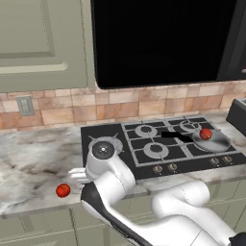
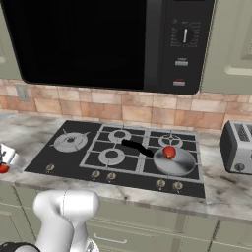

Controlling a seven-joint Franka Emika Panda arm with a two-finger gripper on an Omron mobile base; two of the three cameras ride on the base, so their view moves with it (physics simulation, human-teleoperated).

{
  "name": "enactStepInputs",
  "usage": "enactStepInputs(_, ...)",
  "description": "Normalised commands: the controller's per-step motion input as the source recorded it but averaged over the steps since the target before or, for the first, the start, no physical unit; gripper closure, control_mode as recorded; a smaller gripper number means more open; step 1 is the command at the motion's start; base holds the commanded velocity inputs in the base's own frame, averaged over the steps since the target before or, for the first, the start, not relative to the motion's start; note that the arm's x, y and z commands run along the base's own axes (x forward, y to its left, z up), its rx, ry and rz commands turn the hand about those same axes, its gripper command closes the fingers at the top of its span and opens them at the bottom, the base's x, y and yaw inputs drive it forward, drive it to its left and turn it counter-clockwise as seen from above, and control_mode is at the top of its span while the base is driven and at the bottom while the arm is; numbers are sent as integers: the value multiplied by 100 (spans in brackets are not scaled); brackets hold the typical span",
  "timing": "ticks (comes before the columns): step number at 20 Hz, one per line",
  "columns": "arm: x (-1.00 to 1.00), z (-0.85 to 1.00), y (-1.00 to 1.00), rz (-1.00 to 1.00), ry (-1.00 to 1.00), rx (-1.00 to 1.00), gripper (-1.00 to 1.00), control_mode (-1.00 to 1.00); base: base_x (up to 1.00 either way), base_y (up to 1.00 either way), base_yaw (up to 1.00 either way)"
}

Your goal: Place the pan on the front right burner on the stove. Then place the tomato and the onion in the pan and turn on the front right burner.

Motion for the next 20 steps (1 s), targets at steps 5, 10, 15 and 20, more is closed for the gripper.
enactStepInputs(5, 0, -10, 31, 2, 0, 0, -100, -100, 0, 0, 0)
enactStepInputs(10, 0, -1, 33, 2, 0, 0, -100, -100, 0, 0, 0)
enactStepInputs(15, 4, 0, 38, 1, 0, 0, -100, -100, 0, 0, 0)
enactStepInputs(20, 6, -11, 16, 0, 0, 0, -100, -100, 0, 0, 0)
